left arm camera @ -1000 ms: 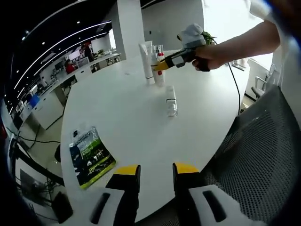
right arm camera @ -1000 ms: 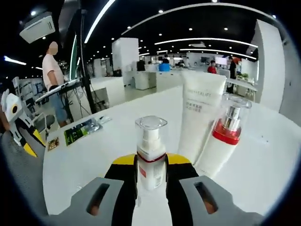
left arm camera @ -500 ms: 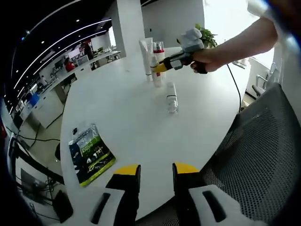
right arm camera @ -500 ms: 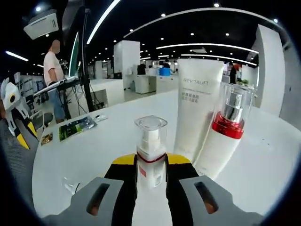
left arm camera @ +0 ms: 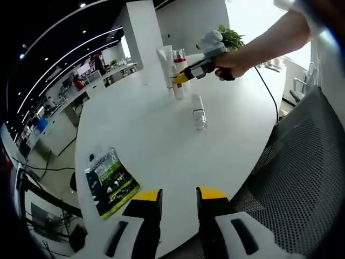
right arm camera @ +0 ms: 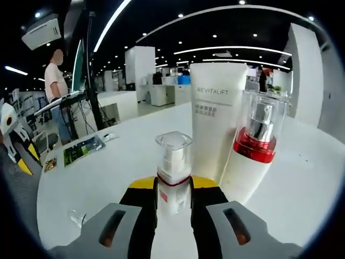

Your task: Arrange the skincare products in the storage area until every visible bottle or jar stands upright without overlapping.

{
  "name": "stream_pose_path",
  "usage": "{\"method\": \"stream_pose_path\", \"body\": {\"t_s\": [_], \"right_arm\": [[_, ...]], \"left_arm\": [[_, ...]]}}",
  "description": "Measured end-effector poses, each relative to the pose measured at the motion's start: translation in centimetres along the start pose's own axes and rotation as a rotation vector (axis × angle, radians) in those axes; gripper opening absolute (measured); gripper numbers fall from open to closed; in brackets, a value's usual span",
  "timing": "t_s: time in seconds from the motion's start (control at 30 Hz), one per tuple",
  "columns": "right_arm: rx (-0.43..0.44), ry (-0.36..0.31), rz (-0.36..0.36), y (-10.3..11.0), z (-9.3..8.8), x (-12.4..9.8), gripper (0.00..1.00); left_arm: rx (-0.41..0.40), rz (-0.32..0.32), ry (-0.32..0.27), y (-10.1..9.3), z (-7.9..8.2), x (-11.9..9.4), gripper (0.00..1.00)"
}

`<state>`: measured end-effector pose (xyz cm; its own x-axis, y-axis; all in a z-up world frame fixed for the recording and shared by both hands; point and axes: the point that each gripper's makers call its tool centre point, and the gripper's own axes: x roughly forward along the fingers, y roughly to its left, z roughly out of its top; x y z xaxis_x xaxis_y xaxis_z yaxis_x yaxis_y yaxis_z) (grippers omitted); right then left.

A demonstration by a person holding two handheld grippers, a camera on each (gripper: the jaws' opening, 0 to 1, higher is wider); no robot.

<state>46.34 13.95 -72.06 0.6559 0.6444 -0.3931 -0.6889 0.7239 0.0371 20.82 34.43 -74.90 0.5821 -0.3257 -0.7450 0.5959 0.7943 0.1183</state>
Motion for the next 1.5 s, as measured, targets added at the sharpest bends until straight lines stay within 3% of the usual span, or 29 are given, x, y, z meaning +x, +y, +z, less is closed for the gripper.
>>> {"method": "stream_pose_path", "body": {"t_s": [0.07,0.27,0.8,1.13,1.5], "right_arm": [[-0.032,0.042,-0.035,-0.4,-0.5,-0.1,0.21],[-0.061,0.065,-0.028,0.6,-1.1,0.1,0.19],[-0.050,0.059,-0.033,0.6,-0.7,0.6,0.20],[-0.146,0.087,-0.052,0.2,-1.0,0.5,0.17],[-0.120,0.076,-0.023,0.8,-0.7,1.0,0.18]], "left_arm": [[0.004,0.001,0.003,0.0,-0.1,0.0,0.26],[0.004,0.000,0.005,0.0,-0.1,0.0,0.25],[0.004,-0.001,0.011,0.0,-0.3,0.0,0.25],[0.003,-0.004,0.014,-0.1,-0.3,0.1,0.25],[0.005,-0.004,0.018,-0.1,-0.4,0.1,0.24]]}}
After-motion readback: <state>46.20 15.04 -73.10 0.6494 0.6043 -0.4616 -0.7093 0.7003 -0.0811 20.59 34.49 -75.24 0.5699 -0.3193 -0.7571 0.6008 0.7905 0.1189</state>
